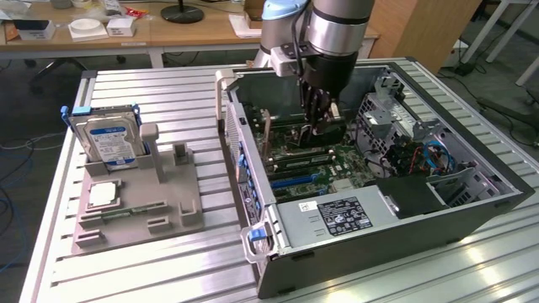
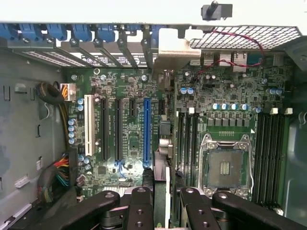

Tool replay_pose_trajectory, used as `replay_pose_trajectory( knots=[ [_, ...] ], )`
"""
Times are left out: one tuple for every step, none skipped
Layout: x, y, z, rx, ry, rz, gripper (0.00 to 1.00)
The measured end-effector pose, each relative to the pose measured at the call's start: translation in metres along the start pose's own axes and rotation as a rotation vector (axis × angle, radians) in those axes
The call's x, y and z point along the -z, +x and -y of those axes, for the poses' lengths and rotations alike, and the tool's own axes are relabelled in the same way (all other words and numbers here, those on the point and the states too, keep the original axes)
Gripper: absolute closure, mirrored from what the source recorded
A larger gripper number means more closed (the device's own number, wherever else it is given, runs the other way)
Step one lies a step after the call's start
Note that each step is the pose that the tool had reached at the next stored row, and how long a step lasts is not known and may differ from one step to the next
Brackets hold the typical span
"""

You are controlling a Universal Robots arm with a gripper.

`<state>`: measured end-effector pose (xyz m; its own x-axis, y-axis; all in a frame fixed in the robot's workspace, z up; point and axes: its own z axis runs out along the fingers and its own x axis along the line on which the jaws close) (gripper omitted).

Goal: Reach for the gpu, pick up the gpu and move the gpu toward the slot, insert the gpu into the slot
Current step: 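Insert the gpu into the slot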

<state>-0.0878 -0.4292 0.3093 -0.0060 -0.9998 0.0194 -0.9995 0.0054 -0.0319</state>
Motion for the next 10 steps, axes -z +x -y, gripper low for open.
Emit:
replay_pose_trajectory(
  knots=[
    [-0.0003,0.0004,0.0,0.0,0.0,0.0,0.74],
    [-0.0007,0.0007,-0.0001,0.0,0.0001,0.0002,0.74],
    [-0.001,0.0009,-0.0002,0.0,0.0001,0.0001,0.74],
    [-0.0012,0.0011,-0.0003,0.0,0.0,0.0,0.74],
    [-0.0014,0.0014,-0.0005,0.0,0.0,0.0,0.74],
    [-0.0016,0.0016,-0.0006,-0.001,0.0,0.0,0.74],
    [-0.0018,0.0018,-0.0007,-0.004,-0.0001,-0.0001,0.74],
    [-0.002,0.002,-0.0009,-0.009,-0.0002,-0.0004,0.74],
    [-0.0022,0.0021,-0.0009,-0.013,-0.0003,-0.0004,0.74],
    [-0.0021,0.0021,-0.0009,-0.014,-0.0003,-0.0005,0.74]
  ],
)
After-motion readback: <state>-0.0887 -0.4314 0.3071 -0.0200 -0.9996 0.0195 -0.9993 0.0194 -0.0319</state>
